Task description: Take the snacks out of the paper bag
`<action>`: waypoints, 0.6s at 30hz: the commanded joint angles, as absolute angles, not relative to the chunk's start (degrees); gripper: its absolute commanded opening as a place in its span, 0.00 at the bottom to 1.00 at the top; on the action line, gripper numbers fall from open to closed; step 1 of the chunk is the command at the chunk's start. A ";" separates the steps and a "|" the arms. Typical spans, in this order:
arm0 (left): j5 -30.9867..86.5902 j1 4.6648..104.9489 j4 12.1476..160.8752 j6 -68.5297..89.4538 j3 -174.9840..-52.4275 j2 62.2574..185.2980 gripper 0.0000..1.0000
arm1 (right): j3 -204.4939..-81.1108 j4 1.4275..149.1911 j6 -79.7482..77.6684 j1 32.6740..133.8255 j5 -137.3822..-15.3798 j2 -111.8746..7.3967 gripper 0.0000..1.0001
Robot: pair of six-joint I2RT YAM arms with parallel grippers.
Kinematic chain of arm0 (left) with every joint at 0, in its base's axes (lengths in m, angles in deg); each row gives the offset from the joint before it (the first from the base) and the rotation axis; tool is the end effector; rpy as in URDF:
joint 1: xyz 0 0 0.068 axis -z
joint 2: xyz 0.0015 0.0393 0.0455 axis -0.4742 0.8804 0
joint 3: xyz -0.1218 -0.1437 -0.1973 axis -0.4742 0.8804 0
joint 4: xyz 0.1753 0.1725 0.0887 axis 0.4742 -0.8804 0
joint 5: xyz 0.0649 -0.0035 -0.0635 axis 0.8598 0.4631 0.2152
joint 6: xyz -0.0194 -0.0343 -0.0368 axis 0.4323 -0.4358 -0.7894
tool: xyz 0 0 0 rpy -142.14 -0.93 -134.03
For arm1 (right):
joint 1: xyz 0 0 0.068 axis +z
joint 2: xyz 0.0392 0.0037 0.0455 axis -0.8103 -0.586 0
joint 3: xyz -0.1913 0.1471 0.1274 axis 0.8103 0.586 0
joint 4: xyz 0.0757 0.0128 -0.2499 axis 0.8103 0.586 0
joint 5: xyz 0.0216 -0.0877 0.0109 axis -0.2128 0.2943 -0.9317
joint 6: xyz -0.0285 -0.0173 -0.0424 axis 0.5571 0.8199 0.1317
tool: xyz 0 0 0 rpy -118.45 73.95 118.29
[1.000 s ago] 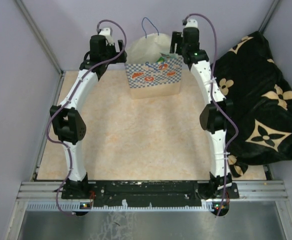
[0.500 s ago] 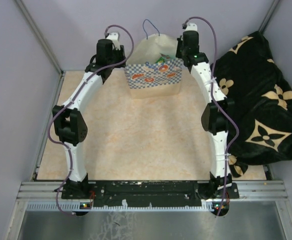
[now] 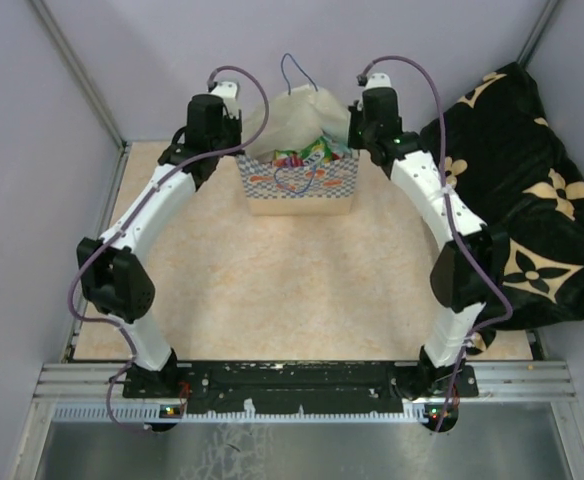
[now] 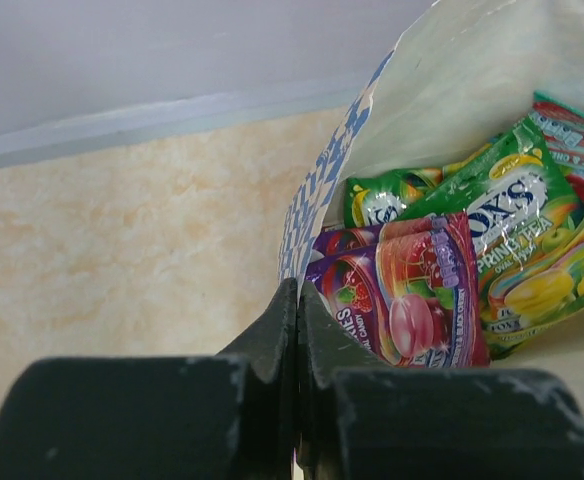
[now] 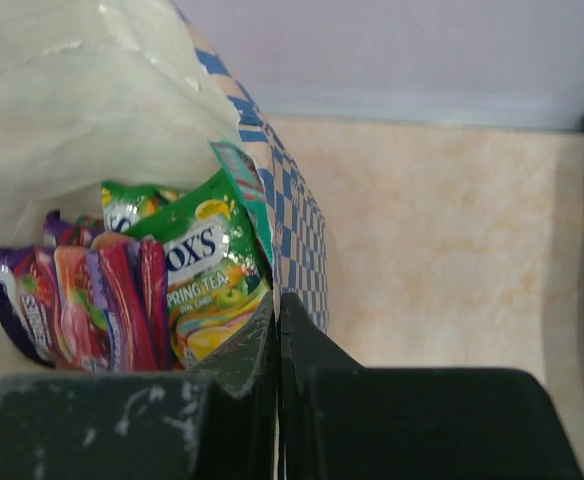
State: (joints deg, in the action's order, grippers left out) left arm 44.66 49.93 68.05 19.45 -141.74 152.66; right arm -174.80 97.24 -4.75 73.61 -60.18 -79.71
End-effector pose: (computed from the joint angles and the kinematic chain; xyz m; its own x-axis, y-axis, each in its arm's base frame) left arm 0.4074 -0.1558 0.3736 -0.3349 0.0847 -0.9384 0.2193 0.9756 0.0098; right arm 0.4262 0.1452 0.3765 -0.4055 0.0481 -0.9128 -0.1292 0.9856 0.1093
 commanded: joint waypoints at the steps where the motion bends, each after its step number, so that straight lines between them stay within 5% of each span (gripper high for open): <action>1: 46.65 52.48 69.12 20.61 -137.81 141.10 0.00 | -164.41 90.16 -7.86 76.34 -61.30 -61.91 0.00; 11: 44.07 57.50 71.57 17.95 -121.13 122.50 0.00 | -146.35 88.34 -11.00 82.86 -57.54 -42.85 0.00; 18: 41.66 56.30 72.20 19.30 -124.10 132.04 0.00 | -148.13 84.21 -8.14 81.98 -55.22 -49.20 0.00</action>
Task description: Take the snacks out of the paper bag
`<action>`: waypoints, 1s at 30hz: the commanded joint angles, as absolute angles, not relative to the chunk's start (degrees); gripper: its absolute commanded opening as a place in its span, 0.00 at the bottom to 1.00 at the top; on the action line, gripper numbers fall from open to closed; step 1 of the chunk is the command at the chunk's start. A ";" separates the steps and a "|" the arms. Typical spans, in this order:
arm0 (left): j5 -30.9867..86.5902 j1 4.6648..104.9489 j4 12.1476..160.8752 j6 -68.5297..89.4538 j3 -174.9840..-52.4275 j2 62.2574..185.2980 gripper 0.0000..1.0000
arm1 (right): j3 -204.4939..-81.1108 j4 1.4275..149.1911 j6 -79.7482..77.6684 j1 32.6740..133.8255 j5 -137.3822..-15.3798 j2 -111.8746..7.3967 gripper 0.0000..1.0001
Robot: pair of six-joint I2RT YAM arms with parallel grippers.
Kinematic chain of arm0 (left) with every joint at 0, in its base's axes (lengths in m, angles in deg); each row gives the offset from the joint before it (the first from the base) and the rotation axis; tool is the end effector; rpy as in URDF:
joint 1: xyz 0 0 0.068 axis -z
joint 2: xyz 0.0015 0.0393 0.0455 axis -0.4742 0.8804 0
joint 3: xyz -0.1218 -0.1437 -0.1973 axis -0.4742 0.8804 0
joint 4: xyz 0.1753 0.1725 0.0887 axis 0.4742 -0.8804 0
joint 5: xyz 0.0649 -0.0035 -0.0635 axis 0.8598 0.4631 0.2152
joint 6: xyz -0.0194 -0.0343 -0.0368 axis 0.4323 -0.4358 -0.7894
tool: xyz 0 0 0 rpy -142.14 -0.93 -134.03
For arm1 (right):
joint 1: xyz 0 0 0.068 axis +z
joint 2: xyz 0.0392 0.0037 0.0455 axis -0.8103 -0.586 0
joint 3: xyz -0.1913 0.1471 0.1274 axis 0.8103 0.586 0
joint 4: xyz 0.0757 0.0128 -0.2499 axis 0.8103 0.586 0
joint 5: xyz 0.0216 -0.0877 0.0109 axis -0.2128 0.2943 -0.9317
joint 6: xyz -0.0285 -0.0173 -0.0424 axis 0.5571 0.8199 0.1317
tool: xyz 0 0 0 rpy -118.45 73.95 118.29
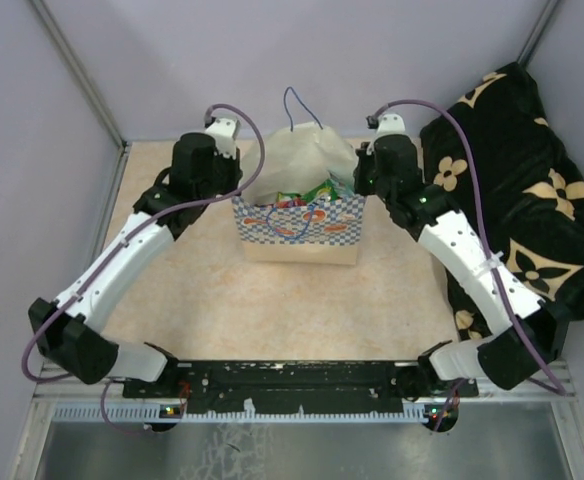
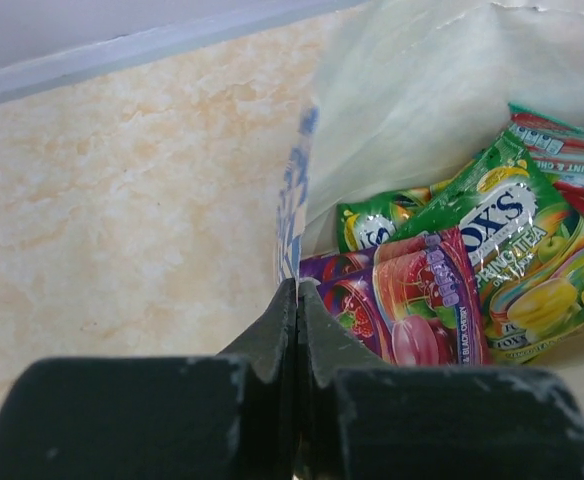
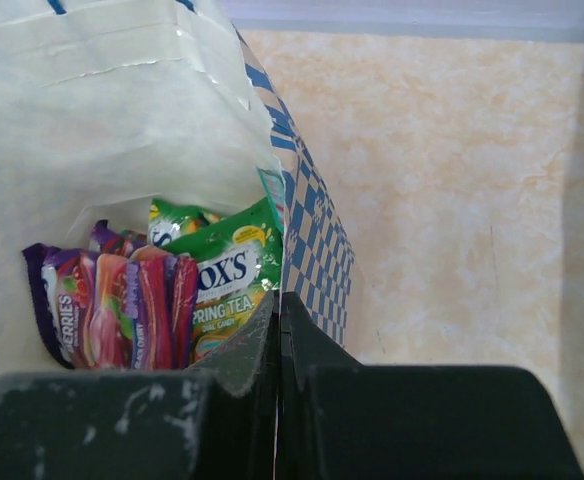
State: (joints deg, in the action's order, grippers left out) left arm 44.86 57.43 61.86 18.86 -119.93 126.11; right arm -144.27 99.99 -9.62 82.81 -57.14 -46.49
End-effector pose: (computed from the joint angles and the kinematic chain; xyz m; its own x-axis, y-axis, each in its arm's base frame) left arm 0.2730 -0.1459 0.3936 -0.3450 0.1295 -0.9296 0.3384 0.9410 0.0054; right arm 0.2632 0.1359 0.3931 -0.4192 0.0670 -0.9054 -0.2044 0.9647 0.1660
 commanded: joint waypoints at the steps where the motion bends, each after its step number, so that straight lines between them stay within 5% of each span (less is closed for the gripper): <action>1: 39.92 55.71 71.17 19.29 -127.28 136.11 0.00 | -150.14 84.46 -7.97 81.15 -56.11 -51.81 0.00; 8: 41.24 54.22 60.93 21.91 -170.31 165.08 0.00 | -177.35 91.69 -1.87 77.34 -59.16 -71.37 0.00; 10: 43.26 54.87 60.17 23.36 -172.83 166.37 0.00 | -180.06 93.54 -0.61 77.33 -61.78 -71.97 0.00; 12: 46.04 55.93 65.04 24.13 -160.92 159.31 0.00 | -170.78 88.53 -1.28 77.41 -64.28 -67.41 0.00; 18: 50.50 57.94 111.70 23.62 -101.69 136.27 0.00 | -130.15 65.56 -9.76 77.60 -67.25 -49.30 0.00; 24: 55.54 61.42 122.64 17.86 -82.68 133.63 0.00 | -104.03 47.25 -15.22 81.48 -62.37 -41.60 0.00; 30: 63.98 66.29 132.07 13.83 -76.43 136.91 0.00 | -93.52 41.59 -20.10 83.37 -58.00 -34.44 0.00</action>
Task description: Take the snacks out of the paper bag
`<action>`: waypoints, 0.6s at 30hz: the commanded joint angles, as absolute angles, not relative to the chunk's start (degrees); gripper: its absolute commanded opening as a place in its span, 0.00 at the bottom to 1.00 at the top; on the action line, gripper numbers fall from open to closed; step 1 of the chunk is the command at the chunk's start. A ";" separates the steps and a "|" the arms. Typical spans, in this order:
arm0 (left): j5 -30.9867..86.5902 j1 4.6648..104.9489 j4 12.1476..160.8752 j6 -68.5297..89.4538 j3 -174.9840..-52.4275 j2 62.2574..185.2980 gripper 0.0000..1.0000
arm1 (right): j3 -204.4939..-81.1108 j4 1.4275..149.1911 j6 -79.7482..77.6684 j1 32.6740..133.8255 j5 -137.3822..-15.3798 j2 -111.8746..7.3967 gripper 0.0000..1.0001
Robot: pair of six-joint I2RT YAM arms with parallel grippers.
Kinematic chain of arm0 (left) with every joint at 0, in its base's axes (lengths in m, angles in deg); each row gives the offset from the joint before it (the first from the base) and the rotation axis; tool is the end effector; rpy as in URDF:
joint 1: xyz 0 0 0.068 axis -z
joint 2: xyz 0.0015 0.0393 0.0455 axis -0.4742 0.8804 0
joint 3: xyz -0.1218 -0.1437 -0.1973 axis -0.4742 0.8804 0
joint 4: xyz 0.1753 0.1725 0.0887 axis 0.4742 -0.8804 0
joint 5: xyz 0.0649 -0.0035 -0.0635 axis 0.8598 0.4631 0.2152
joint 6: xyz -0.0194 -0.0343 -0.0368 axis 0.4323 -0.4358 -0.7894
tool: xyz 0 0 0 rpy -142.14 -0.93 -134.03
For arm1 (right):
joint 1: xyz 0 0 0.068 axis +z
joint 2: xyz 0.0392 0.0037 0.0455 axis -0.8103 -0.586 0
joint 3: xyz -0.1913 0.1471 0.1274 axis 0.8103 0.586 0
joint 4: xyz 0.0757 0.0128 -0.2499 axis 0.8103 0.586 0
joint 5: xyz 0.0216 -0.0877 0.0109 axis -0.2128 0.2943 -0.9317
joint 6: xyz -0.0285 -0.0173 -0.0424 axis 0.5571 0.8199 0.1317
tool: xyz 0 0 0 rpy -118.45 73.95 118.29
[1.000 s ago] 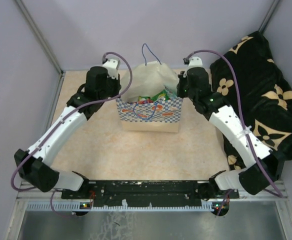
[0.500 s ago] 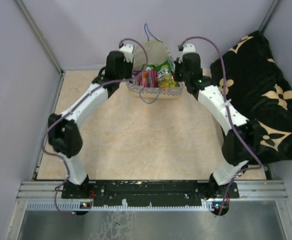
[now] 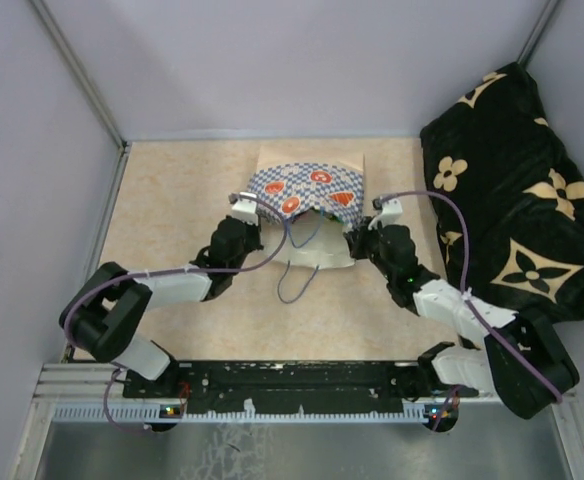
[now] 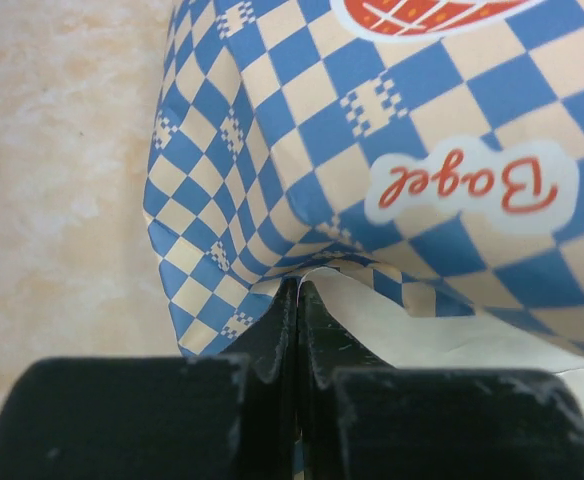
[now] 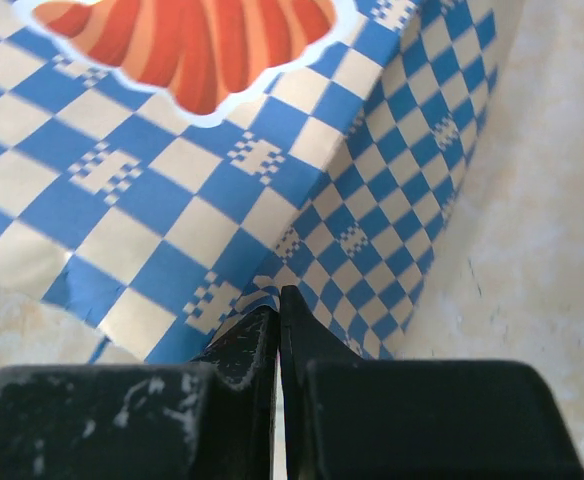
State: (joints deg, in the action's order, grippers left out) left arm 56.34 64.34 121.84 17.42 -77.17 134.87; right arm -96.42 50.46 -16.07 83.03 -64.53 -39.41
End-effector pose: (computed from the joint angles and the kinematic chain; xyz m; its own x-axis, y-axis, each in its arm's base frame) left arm 0.2575 -0.1721 0.1999 -0.2097 0.0591 -0.9760 0.2632 0.9647 0.0019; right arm 0.2256 0.1216 0.2234 -0.3631 0.2234 -0.9046 -0.3068 0.8880 0.3424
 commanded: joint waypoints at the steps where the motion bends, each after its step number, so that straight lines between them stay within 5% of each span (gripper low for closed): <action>1: 64.70 66.62 132.44 13.42 -76.58 137.67 0.00 | -92.64 41.89 -20.12 83.34 -56.59 -33.92 0.00; 18: 55.65 67.42 137.75 9.49 -88.36 154.52 0.00 | -107.92 53.03 -20.62 81.11 -38.44 -53.09 0.00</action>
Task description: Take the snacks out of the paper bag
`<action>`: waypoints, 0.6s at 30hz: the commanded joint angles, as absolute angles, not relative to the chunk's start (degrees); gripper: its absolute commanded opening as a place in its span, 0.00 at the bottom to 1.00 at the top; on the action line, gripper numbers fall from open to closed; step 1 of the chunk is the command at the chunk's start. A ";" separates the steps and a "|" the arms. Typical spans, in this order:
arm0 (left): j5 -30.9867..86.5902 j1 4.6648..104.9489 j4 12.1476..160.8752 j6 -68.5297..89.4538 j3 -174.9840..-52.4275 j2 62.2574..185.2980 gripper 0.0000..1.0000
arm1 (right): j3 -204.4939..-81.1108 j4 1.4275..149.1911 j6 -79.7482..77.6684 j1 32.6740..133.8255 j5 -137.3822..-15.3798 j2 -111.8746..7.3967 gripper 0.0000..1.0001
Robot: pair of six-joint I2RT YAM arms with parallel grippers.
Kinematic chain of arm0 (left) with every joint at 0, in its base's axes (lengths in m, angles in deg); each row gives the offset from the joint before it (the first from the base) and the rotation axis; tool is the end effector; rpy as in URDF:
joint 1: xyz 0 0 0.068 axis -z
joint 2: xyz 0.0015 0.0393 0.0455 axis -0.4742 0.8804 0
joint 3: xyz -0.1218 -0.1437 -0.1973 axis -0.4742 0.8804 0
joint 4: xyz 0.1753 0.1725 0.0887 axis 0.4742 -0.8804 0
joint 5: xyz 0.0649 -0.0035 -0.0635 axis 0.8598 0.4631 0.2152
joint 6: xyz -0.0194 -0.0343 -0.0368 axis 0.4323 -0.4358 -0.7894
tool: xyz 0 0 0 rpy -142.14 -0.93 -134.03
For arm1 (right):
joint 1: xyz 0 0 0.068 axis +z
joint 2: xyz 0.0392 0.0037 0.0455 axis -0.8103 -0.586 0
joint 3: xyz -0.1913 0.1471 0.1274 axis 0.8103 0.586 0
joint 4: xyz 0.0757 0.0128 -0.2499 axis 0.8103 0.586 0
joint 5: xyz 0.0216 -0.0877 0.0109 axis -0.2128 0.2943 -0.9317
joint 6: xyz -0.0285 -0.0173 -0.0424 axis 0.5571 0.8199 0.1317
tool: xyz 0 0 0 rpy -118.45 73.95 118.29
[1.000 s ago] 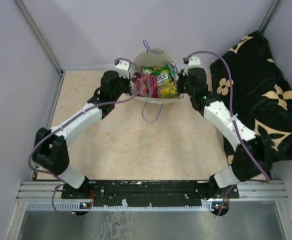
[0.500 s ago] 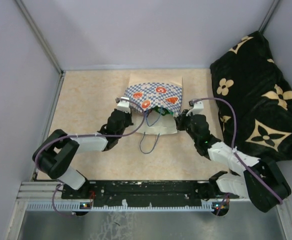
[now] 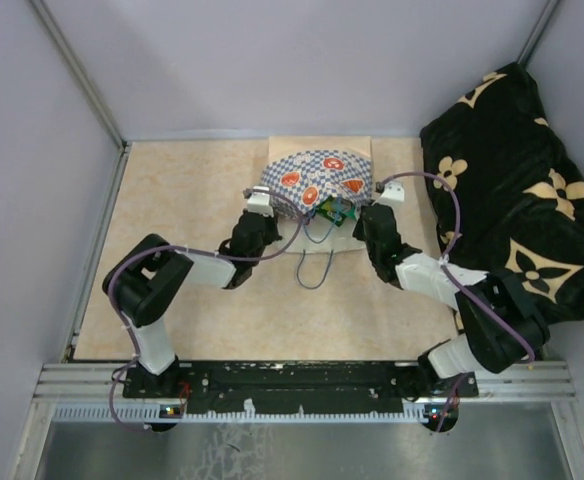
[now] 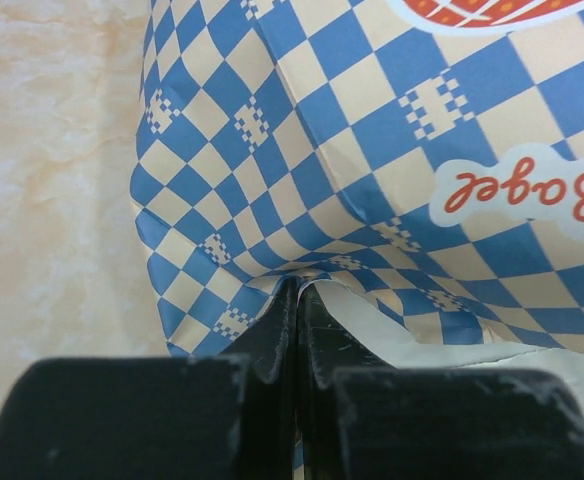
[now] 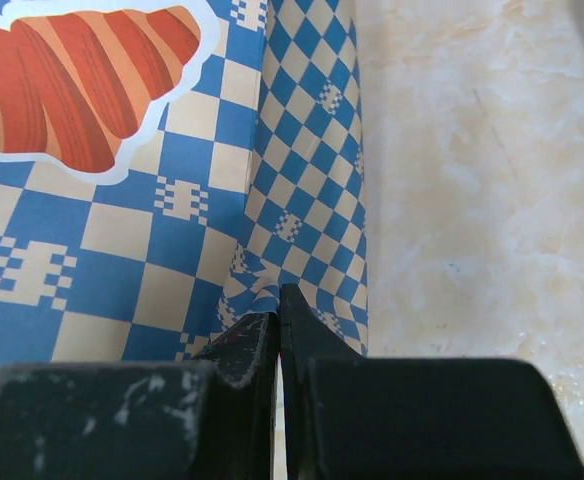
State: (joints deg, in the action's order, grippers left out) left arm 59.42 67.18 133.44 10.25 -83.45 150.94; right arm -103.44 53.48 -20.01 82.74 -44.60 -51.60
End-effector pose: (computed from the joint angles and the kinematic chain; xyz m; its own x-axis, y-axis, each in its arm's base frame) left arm 0.2846 -0.2113 0.1655 -0.2095 -0.0721 -0.9752 0.2360 0.9641 -0.1220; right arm 0.2631 0.1270 0.2048 -0.3544 0.2588 -0.8986 0.0530 0.9650 0.2570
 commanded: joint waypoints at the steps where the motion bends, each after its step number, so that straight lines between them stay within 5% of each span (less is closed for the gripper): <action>1: 55.27 67.37 136.99 9.82 -89.96 155.56 0.00 | -108.24 53.16 -20.67 80.66 -38.27 -52.94 0.00; 11: 38.92 67.33 134.82 7.11 -101.96 164.45 0.00 | -97.71 50.40 -25.56 80.23 -30.97 -41.07 0.00; 18: 29.89 67.26 127.94 7.80 -114.94 173.80 0.00 | -98.04 50.98 -25.90 75.49 -32.57 -43.68 0.00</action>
State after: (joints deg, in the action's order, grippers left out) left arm 39.22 66.79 130.47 8.72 -107.40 169.25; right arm -97.34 54.27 -23.59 78.55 -33.15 -42.58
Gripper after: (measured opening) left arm 0.005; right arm 0.005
